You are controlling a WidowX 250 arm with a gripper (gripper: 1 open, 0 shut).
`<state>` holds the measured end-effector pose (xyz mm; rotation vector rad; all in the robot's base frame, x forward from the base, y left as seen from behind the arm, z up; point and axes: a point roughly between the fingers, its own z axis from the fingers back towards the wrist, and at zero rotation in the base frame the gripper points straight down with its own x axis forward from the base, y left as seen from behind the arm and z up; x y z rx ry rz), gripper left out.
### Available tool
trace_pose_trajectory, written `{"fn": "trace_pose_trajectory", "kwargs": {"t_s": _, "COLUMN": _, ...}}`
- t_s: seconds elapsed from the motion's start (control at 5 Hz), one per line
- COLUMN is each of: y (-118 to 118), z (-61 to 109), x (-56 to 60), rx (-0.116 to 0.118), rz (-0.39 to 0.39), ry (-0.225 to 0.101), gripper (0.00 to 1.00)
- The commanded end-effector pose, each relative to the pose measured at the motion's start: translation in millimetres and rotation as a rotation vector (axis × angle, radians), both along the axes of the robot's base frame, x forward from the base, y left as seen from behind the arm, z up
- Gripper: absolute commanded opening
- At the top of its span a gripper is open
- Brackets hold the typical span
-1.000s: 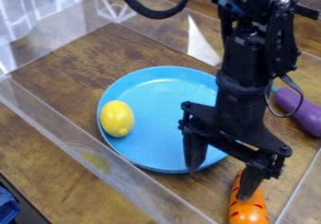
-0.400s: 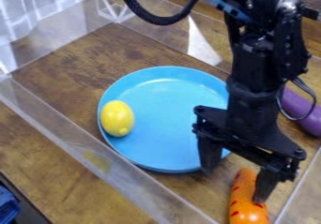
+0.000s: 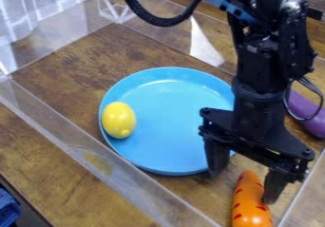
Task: Move the carrot to the left side
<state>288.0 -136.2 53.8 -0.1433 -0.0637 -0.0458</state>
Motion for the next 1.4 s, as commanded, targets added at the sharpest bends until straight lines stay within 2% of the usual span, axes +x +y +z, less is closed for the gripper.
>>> {"fn": "trace_pose_trajectory", "kwargs": {"t_s": 0.0, "y": -6.0, "z": 15.1, "x": 6.9, "rx": -0.029, "rz": -0.004, "ry": -0.050, "gripper": 1.00}}
{"fn": "trace_pose_trajectory", "kwargs": {"t_s": 1.0, "y": -1.6, "z": 33.7, "x": 9.0, "rx": -0.067, "rz": 0.022, "ry": -0.085, "gripper": 1.00}}
{"fn": "trace_pose_trajectory", "kwargs": {"t_s": 1.2, "y": 1.5, "z": 45.8, "x": 6.4, "rx": -0.066, "rz": 0.027, "ry": -0.091, "gripper": 1.00}}
